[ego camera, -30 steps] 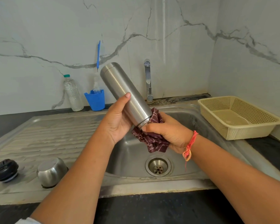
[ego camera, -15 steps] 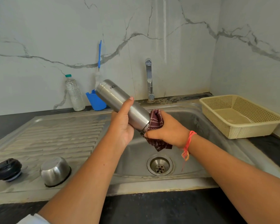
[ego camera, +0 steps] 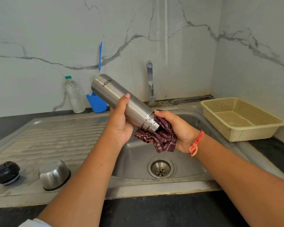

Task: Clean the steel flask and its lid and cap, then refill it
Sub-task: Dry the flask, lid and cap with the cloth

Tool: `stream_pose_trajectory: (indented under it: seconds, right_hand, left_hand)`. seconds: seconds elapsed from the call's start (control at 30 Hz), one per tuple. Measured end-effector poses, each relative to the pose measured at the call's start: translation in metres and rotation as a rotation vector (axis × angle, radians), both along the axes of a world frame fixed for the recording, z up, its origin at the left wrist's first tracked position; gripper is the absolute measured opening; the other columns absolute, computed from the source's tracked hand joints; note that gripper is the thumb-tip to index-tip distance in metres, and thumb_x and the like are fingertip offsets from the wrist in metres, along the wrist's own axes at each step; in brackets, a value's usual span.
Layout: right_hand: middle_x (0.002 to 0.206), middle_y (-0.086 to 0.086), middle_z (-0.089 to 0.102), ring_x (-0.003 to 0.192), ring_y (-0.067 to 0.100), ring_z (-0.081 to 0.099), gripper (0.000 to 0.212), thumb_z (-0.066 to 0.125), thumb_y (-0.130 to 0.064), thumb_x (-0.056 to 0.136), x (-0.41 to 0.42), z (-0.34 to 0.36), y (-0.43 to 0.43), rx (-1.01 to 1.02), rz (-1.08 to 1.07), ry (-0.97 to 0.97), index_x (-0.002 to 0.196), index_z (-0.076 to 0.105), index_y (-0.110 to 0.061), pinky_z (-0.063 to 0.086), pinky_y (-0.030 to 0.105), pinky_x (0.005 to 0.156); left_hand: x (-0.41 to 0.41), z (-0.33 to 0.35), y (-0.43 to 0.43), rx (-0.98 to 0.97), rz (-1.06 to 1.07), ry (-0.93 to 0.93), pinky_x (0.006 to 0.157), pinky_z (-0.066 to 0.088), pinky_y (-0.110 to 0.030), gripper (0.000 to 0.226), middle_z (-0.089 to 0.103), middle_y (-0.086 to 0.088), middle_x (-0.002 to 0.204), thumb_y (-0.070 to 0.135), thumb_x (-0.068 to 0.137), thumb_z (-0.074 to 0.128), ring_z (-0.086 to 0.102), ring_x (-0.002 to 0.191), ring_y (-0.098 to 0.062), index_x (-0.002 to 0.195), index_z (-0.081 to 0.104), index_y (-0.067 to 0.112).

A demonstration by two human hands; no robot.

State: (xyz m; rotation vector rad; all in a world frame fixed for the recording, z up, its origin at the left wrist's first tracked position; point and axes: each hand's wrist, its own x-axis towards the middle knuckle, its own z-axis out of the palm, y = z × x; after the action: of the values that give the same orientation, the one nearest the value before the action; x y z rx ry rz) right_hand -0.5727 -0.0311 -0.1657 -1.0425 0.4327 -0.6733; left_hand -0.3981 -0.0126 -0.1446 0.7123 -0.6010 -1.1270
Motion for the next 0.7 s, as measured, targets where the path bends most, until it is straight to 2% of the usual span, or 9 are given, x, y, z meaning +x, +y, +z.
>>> stream_pose_trajectory:
  seconds: [0.07, 0.13, 0.23, 0.3, 0.33, 0.4, 0.47, 0.6, 0.7]
  right_hand:
    - [0.126, 0.034, 0.062, 0.118, 0.05, 0.06, 0.052, 0.057, -0.034, 0.099, 0.001, -0.002, -0.003, -0.029, -0.051, 0.01, 0.134, 0.054, 0.004, 0.053, 0.053, 0.099]
    - [0.126, 0.033, 0.062, 0.119, 0.049, 0.06, 0.051, 0.063, -0.031, 0.097, 0.004, -0.004, -0.006, -0.126, -0.149, 0.044, 0.134, 0.053, 0.002, 0.049, 0.059, 0.102]
    - [0.109, 0.017, 0.072, 0.094, 0.031, 0.073, 0.048, 0.071, -0.034, 0.091, 0.013, -0.01, -0.003, -0.453, -0.33, 0.262, 0.129, 0.051, -0.012, 0.059, 0.051, 0.086]
    - [0.107, 0.008, 0.068, 0.088, 0.019, 0.071, 0.048, 0.072, -0.031, 0.092, 0.019, -0.015, 0.001, -0.753, -0.371, 0.414, 0.13, 0.046, -0.019, 0.059, 0.042, 0.077]
    - [0.117, 0.007, 0.063, 0.099, 0.016, 0.067, 0.056, 0.074, -0.029, 0.09, 0.021, -0.016, 0.001, -0.904, -0.379, 0.505, 0.136, 0.042, -0.021, 0.057, 0.04, 0.084]
    - [0.143, 0.007, 0.046, 0.128, 0.019, 0.049, 0.08, 0.077, -0.033, 0.087, 0.022, -0.018, 0.001, -1.205, -0.438, 0.704, 0.15, 0.031, -0.02, 0.043, 0.038, 0.11]
    - [0.153, 0.009, 0.033, 0.14, 0.029, 0.036, 0.091, 0.079, -0.033, 0.084, 0.025, -0.018, 0.004, -1.401, -0.509, 0.812, 0.156, 0.025, -0.018, 0.032, 0.041, 0.118]
    - [0.152, 0.012, 0.033, 0.134, 0.037, 0.041, 0.088, 0.08, -0.029, 0.081, 0.032, -0.018, 0.006, -1.566, -0.572, 0.986, 0.153, 0.03, -0.019, 0.042, 0.048, 0.111]
    - [0.141, 0.008, 0.046, 0.12, 0.034, 0.054, 0.078, 0.078, -0.026, 0.077, 0.031, -0.015, 0.008, -1.473, -0.647, 0.939, 0.144, 0.039, -0.022, 0.048, 0.042, 0.101]
  left_hand:
    - [-0.002, -0.001, -0.003, 0.017, 0.073, -0.001, 0.092, 0.06, -0.052, 0.072, 0.067, -0.015, 0.121, 0.023, 0.083, 0.084, 0.067, 0.118, -0.032, 0.144, 0.047, 0.014]
    - [-0.004, -0.004, -0.007, 0.041, 0.139, 0.007, 0.095, 0.059, -0.053, 0.066, 0.069, -0.014, 0.122, 0.021, 0.084, 0.083, 0.069, 0.115, -0.029, 0.141, 0.049, 0.014]
    - [-0.004, -0.01, -0.012, 0.098, 0.234, -0.006, 0.095, 0.059, -0.052, 0.061, 0.07, -0.013, 0.125, 0.025, 0.084, 0.085, 0.071, 0.111, -0.028, 0.135, 0.053, 0.015]
    - [-0.004, -0.013, -0.013, 0.133, 0.286, -0.01, 0.092, 0.061, -0.05, 0.058, 0.071, -0.012, 0.123, 0.028, 0.084, 0.085, 0.072, 0.107, -0.026, 0.132, 0.054, 0.015]
    - [-0.005, -0.013, -0.014, 0.142, 0.308, -0.001, 0.091, 0.061, -0.049, 0.057, 0.071, -0.012, 0.122, 0.028, 0.083, 0.085, 0.073, 0.105, -0.026, 0.131, 0.055, 0.015]
    - [-0.006, -0.013, -0.014, 0.169, 0.337, 0.05, 0.09, 0.062, -0.049, 0.056, 0.072, -0.011, 0.119, 0.03, 0.083, 0.086, 0.074, 0.1, -0.026, 0.128, 0.055, 0.016]
    - [-0.006, -0.013, -0.015, 0.223, 0.342, 0.13, 0.089, 0.062, -0.05, 0.057, 0.072, -0.011, 0.116, 0.033, 0.083, 0.086, 0.075, 0.095, -0.027, 0.127, 0.053, 0.017]
    - [-0.002, -0.017, -0.014, 0.279, 0.29, 0.204, 0.082, 0.064, -0.051, 0.065, 0.074, -0.013, 0.113, 0.036, 0.078, 0.089, 0.077, 0.09, -0.031, 0.128, 0.054, 0.015]
    - [-0.001, -0.015, -0.012, 0.234, 0.23, 0.185, 0.084, 0.063, -0.049, 0.067, 0.074, -0.015, 0.117, 0.033, 0.077, 0.089, 0.077, 0.093, -0.03, 0.13, 0.055, 0.014]
